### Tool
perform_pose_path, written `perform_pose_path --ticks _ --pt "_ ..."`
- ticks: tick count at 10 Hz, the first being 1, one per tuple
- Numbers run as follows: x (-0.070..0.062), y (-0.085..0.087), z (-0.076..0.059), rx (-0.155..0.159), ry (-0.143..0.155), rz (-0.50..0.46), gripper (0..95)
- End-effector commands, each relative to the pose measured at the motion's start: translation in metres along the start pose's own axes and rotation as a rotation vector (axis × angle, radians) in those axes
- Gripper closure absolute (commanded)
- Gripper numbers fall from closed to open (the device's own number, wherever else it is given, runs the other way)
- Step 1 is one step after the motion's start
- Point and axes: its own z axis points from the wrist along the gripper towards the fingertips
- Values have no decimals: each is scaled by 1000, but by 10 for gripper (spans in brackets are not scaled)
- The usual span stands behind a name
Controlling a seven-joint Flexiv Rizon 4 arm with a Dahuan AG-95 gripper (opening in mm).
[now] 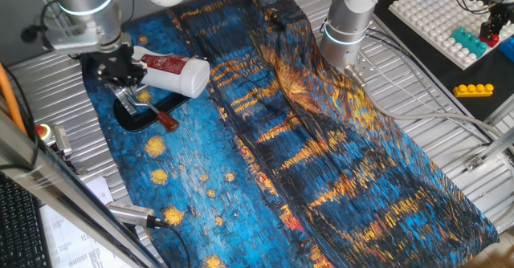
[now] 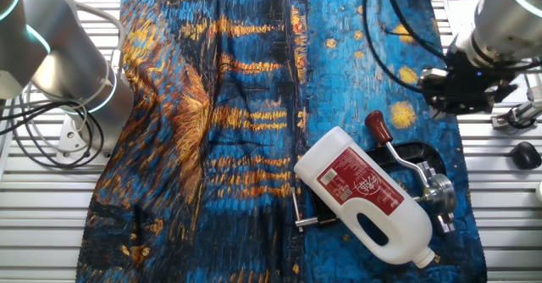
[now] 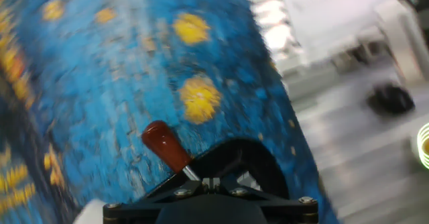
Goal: Push down the lever
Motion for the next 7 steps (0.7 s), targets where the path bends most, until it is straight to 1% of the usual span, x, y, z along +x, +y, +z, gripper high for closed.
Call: perform_pose_path --ticks 1,2,4,5,6,7 --pt "42 -18 -4 -30 4 826 950" --pt "56 -20 -1 -49 -9 826 950" --pt "80 -27 0 -60 -16 802 950" --pt "89 -21 -1 -79 -12 829 950" --pt "94 -15 -2 -91 -3 849 950" --pt "99 -7 -3 -91 -3 857 950"
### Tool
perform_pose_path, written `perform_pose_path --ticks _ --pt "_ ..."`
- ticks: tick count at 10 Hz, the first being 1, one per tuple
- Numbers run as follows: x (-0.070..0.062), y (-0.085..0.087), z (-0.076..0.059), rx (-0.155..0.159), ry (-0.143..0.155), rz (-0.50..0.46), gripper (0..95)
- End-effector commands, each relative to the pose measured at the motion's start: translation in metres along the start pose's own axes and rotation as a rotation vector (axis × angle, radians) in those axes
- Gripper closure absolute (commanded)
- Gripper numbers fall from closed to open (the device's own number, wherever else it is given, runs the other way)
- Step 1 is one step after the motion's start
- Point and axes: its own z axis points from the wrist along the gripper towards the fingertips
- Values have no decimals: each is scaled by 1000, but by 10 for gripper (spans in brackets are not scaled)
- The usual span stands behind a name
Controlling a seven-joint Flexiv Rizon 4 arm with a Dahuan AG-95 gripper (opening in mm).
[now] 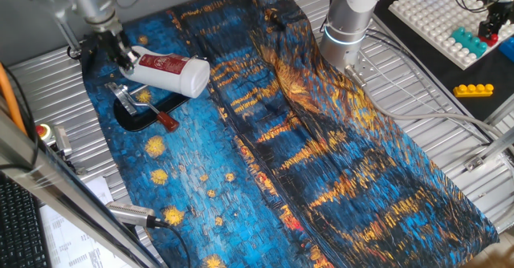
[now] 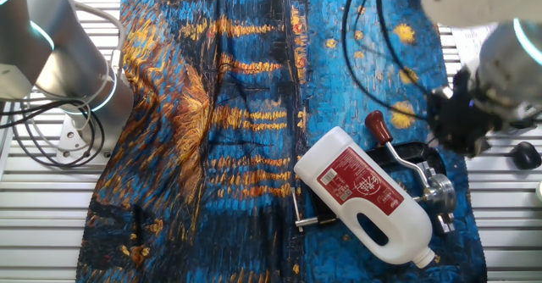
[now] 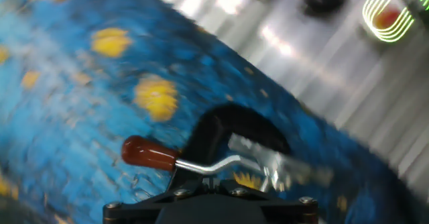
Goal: Push down the lever
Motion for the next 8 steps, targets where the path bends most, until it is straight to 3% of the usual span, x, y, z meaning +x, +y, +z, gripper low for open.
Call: perform_pose_path --ticks 1,3,5,8 --pt "41 -12 -3 -34 3 226 950" --pt "49 -4 -3 -36 4 283 950" --pt "51 11 -2 -22 -16 347 950" --pt "52 17 -1 -15 -19 362 950"
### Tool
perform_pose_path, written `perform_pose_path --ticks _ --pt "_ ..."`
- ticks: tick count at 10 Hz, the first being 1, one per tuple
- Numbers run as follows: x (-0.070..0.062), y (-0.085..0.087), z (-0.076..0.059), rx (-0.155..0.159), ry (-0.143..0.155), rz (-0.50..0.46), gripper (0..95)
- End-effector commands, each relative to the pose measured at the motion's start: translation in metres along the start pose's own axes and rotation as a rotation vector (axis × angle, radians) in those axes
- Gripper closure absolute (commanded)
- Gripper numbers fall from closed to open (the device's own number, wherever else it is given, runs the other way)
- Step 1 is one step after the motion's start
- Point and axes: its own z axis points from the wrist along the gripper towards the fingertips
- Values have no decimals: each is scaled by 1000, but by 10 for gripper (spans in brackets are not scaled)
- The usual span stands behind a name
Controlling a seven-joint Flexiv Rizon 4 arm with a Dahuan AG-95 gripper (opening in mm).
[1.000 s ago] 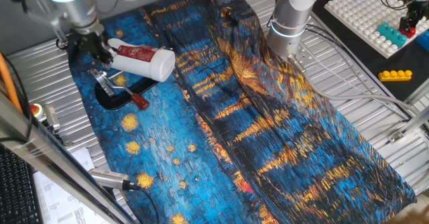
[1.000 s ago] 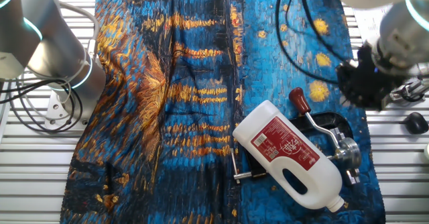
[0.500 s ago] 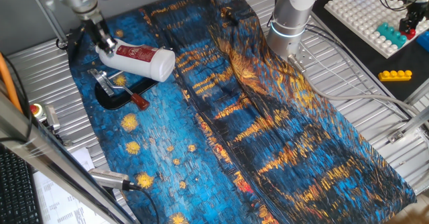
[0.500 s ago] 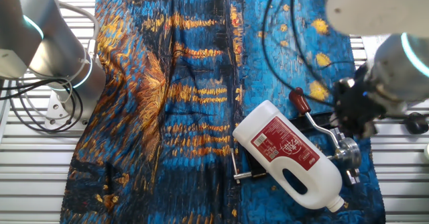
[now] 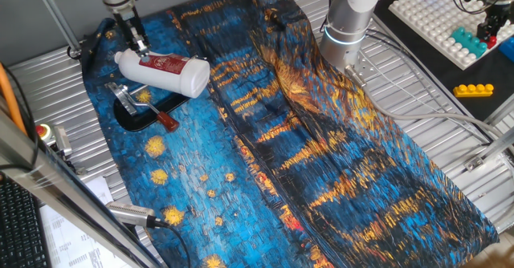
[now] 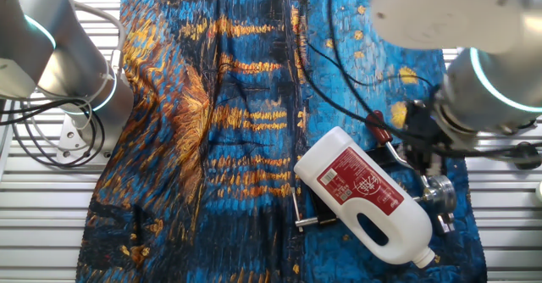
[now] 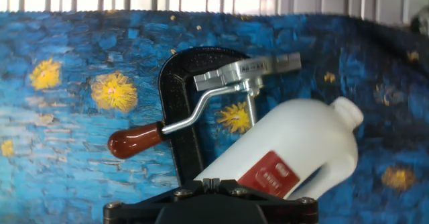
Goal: Push down the lever
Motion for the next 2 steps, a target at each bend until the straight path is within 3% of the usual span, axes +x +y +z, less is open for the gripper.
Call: perform_pose_path --ticks 1,2 --pt "2 2 0 0 -3 9 950" --pt "1 4 1 -1 -3 8 950"
